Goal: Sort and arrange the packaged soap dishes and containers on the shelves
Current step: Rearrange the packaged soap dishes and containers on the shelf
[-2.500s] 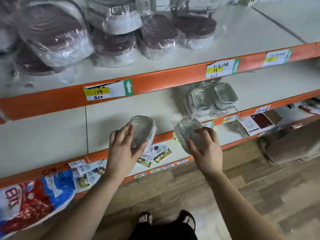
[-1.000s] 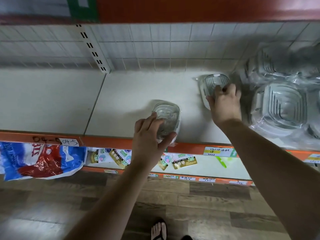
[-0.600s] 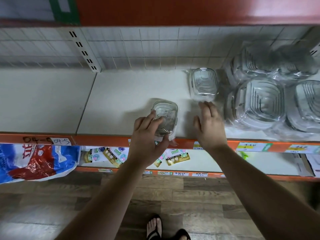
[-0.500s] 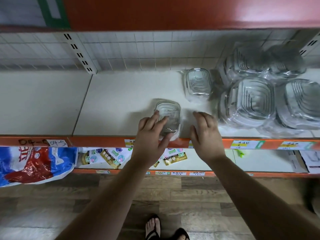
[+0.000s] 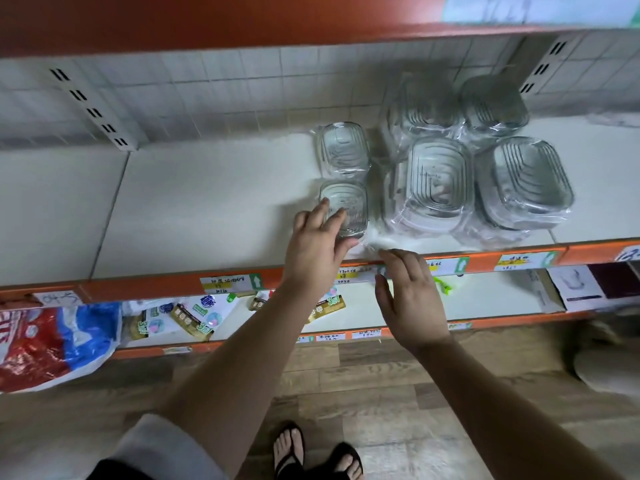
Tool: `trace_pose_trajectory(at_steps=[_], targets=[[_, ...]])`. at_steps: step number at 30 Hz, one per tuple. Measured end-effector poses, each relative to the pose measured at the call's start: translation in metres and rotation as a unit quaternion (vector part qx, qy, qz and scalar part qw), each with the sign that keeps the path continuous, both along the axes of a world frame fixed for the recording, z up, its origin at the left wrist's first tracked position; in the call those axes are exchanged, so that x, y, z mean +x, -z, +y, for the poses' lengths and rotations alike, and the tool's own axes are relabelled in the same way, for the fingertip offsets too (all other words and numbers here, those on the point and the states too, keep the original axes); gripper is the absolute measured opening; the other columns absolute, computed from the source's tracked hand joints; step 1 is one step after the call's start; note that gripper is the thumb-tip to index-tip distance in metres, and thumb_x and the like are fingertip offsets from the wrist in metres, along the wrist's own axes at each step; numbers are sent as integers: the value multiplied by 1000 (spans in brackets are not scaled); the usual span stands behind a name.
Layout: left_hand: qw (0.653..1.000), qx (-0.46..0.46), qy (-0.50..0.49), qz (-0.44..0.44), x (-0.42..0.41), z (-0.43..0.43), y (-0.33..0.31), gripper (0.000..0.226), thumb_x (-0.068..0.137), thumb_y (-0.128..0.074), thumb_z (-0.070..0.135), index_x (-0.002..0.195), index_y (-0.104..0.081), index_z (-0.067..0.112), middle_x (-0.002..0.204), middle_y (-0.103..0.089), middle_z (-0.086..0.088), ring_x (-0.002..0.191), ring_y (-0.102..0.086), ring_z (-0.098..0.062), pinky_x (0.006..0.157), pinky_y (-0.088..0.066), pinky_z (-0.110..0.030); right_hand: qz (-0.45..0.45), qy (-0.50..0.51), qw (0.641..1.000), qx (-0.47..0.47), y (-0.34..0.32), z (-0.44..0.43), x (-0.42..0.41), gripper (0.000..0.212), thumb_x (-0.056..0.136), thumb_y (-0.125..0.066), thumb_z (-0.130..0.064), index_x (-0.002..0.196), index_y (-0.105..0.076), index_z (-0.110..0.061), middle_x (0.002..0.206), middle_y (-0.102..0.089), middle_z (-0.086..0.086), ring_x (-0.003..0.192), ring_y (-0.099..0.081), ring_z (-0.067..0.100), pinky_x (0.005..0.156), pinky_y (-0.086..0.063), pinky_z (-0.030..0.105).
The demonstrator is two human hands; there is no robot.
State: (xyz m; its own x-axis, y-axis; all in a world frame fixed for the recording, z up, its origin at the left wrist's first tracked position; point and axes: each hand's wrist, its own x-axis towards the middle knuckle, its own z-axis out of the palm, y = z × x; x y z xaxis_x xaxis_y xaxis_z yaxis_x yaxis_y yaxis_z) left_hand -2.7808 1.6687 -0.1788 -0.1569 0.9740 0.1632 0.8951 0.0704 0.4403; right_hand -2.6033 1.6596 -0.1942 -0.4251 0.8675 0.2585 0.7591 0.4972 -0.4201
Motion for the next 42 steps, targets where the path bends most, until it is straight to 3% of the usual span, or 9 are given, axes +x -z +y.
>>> trace_pose_trajectory(at_steps=[5,9,13,19,23,27,33,37,42], targets=[[1000,-15,-10,14,5,15,2,54,94,-57,44,139,-52,15,150,-36,-15,128,-35,-32,109,-31,-36,1,-3,1000,0,1,-1,9,43,92,-42,-20,121,-59,7,113,-62,22,108,-57,40,99,-46,47],[1000,-10,0,0,6,12,0,50,92,-60,40,134,-57,14,129,-43,-18,119,-43,-31,101,-43,-38,-1,-6,1000,-9,3,-4,12,43,92,-42,-21,121,-60,6,113,-62,21,107,-57,41,99,-46,47],[999,-15,24,26,0,-2,-12,49,96,-55,34,136,-53,7,126,-52,-19,117,-49,-34,99,-43,-41,-5,-9,1000,-18,-5,-11,9,42,91,-44,-20,121,-60,5,114,-62,21,107,-57,40,98,-46,44],[998,16,8,67,-4,-65,-50,36,93,-46,32,109,-68,7,110,-64,-12,102,-60,-32,84,-48,-41,-28,-52,998,-34,-48,-33,3,35,89,-60,-10,121,-61,3,116,-64,19,106,-59,40,96,-48,47],[994,8,17,105,-18,-110,-90,33,94,-43,31,100,-67,9,100,-64,-8,89,-61,-30,79,-45,-40,-18,-70,997,-3,-95,-48,-5,27,87,-56,-20,103,-71,-3,95,-70,13,87,-65,37,77,-55,42],[995,32,-20,95,-46,-155,-130,26,92,-47,28,92,-65,10,91,-63,-6,79,-61,-29,74,-46,-39,7,-103,995,-3,-140,-62,-22,32,88,-49,-29,97,-70,-6,90,-69,10,84,-63,35,75,-53,43],[992,28,-82,91,-97,-212,-177,32,94,-40,31,94,-65,12,91,-64,-4,80,-62,-26,76,-44,-37,33,-162,986,38,-193,-90,-86,28,88,-50,-27,91,-70,-8,87,-70,7,81,-64,33,72,-52,37],[982,83,-123,116,-149,-250,-207,30,95,-42,30,95,-65,11,91,-66,-4,79,-63,-25,76,-42,-36,42,-199,977,67,-225,-112,-150,17,86,-60,-21,92,-71,-9,89,-71,7,84,-65,32,75,-53,38],[965,146,-171,138,-236,-309,-246,28,92,-47,26,95,-68,8,91,-68,-6,78,-64,-28,76,-45,-37,79,-233,963,109,-263,-151,-244,29,91,-51,-29,94,-71,-9,92,-72,5,85,-66,30,76,-53,36]])
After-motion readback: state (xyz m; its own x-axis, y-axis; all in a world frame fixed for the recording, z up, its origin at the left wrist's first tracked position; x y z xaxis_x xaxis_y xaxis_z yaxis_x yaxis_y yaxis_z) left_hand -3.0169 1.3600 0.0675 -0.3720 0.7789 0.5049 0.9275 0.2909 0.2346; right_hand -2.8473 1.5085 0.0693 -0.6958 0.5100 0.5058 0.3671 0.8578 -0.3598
